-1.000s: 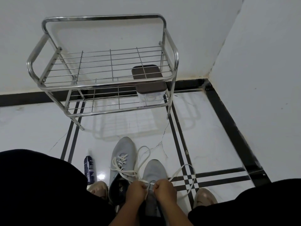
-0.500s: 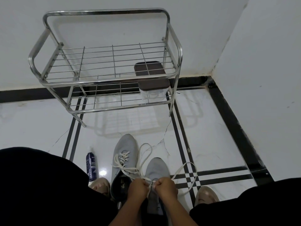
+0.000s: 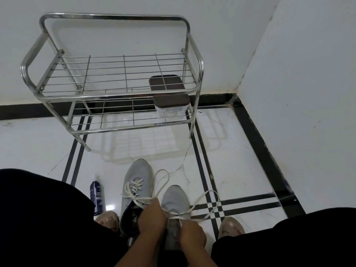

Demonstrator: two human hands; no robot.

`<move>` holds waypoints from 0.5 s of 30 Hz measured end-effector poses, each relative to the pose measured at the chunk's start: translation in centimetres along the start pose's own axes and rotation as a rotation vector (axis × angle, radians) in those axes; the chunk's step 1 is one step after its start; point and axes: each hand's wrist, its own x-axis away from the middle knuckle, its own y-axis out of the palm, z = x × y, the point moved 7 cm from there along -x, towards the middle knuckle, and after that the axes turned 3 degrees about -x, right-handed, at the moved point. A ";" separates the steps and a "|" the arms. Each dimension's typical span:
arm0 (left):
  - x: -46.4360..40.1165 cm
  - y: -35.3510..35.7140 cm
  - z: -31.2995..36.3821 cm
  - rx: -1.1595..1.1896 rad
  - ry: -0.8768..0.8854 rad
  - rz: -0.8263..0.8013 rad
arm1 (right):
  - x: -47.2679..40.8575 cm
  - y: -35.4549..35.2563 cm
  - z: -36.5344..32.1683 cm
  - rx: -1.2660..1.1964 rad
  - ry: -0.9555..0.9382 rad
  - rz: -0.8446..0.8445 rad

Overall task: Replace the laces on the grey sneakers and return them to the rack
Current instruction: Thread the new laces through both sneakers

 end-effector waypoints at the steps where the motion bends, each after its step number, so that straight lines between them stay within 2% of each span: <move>1: 0.5 -2.6 0.4 0.108 -0.042 0.111 | 0.1 -0.2 0.3 0.010 0.006 -0.016; 3: 0.6 -8.9 -0.2 0.519 -0.228 0.414 | 0.3 -0.7 0.4 0.031 0.011 -0.026; 5: -0.2 -14.1 -2.0 1.091 -0.416 0.638 | 0.2 -0.7 0.5 0.036 0.021 -0.050; 6: -0.5 -16.3 -2.9 1.359 -0.444 0.743 | 0.4 -0.8 0.3 0.036 0.021 -0.052; 7: -1.0 -17.9 -3.4 1.528 -0.421 0.775 | 0.6 -0.9 0.2 0.037 0.019 -0.050; 8: -1.5 -18.9 -3.4 1.526 -0.364 0.734 | 0.7 -0.9 0.0 0.030 0.015 -0.056; 9: -2.0 -19.2 -2.9 1.358 -0.297 0.634 | 0.8 -0.9 -0.1 0.018 0.003 -0.057; 11: -2.7 -15.8 -0.1 0.829 -0.134 0.340 | 0.9 -0.8 -0.3 0.007 0.000 -0.066; 13: -2.2 -7.9 2.0 0.281 0.082 -0.008 | 0.9 -0.9 -0.3 -0.001 0.027 -0.089; 15: -0.5 -1.0 1.8 -0.071 0.205 -0.177 | 1.0 -1.1 -0.3 -0.033 0.044 -0.110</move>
